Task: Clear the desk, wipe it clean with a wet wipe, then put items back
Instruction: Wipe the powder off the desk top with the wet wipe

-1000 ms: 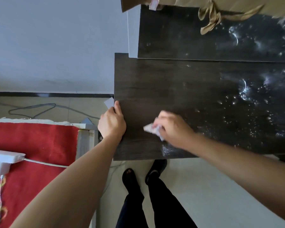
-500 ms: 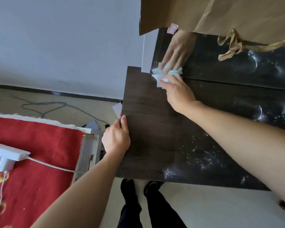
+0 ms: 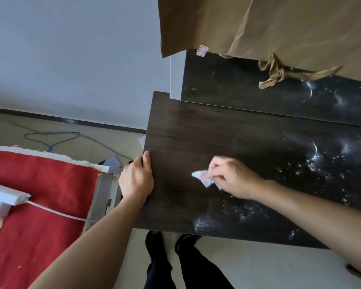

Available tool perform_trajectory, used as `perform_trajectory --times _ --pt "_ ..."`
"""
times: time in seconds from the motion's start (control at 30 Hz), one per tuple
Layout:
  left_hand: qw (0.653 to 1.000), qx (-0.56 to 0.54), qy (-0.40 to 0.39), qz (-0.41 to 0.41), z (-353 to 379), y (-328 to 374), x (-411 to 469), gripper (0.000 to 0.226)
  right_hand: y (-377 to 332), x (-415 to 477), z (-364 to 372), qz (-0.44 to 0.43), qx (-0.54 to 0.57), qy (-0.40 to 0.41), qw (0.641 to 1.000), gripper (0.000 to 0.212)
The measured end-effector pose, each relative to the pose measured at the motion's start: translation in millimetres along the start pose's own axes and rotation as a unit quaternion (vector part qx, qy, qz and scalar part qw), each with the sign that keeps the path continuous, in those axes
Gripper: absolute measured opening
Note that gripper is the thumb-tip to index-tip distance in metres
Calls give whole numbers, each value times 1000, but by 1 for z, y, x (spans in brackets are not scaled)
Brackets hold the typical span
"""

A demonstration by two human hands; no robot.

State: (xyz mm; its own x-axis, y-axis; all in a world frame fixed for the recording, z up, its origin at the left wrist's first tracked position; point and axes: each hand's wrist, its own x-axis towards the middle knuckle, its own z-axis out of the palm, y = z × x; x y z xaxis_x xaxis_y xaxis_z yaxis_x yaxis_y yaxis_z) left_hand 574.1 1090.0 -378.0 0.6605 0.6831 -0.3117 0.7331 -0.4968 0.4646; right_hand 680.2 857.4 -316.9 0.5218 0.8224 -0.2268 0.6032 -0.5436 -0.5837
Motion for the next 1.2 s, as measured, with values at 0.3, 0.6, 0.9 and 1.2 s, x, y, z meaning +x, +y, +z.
perform_trajectory --times 0.3,0.6,0.9,1.2 --pt "1000 13 12 -10 4 -3 2 63 26 43 -3 99 -14 160 982 33" --pt "1000 19 18 -2 2 0 1 62 24 29 -5 80 1 138 987 28" --pt "1000 -4 -20 -3 -3 -1 -10 60 -29 -69 81 26 -25 103 994 28" --pt "999 -20 -45 -6 -10 -55 -90 50 -48 -44 53 109 32 150 982 33"
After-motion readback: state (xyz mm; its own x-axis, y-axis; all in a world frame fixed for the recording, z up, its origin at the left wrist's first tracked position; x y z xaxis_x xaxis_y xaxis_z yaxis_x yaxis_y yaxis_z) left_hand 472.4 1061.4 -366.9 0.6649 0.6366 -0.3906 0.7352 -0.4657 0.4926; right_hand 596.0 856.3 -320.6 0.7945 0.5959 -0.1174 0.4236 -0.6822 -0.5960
